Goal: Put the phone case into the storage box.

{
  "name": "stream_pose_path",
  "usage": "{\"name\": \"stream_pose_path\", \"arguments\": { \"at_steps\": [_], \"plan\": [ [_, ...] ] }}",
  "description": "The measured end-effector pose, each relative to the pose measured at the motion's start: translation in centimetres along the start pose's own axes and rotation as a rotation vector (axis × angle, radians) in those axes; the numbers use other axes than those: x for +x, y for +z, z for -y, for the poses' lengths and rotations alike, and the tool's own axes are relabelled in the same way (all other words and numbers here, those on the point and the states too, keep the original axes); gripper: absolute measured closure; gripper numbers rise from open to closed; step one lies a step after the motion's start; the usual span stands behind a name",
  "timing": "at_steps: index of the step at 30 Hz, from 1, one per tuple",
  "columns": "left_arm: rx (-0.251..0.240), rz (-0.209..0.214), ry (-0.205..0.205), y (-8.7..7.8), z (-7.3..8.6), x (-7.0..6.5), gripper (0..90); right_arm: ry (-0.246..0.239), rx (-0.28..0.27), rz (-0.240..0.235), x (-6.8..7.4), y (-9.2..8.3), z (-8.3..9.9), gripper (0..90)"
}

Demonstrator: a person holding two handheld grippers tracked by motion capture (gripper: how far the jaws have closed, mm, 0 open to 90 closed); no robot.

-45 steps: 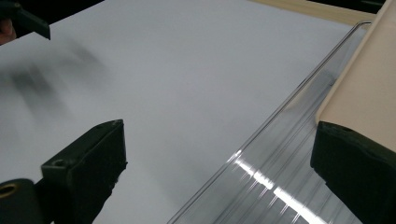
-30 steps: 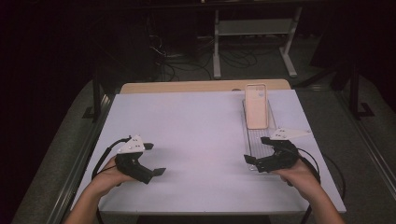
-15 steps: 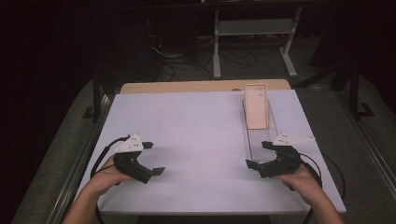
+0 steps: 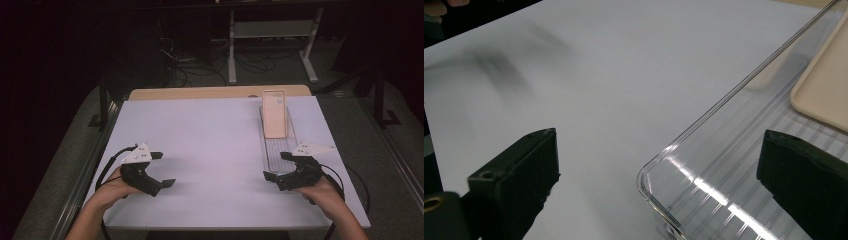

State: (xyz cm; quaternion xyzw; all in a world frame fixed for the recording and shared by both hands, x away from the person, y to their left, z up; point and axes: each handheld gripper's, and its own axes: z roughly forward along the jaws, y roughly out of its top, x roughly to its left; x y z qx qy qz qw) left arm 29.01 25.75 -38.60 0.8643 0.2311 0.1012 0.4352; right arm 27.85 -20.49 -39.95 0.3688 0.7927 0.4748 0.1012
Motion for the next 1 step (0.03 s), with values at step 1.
{"name": "stream_pose_path", "arguments": {
  "at_steps": [1],
  "plan": [
    [0.009, 0.001, 0.0, 0.03, 0.08, 0.02, 0.0, -0.001, -0.001, 0.0, 0.0, 0.01, 0.01, 2.9]
  ]
}}
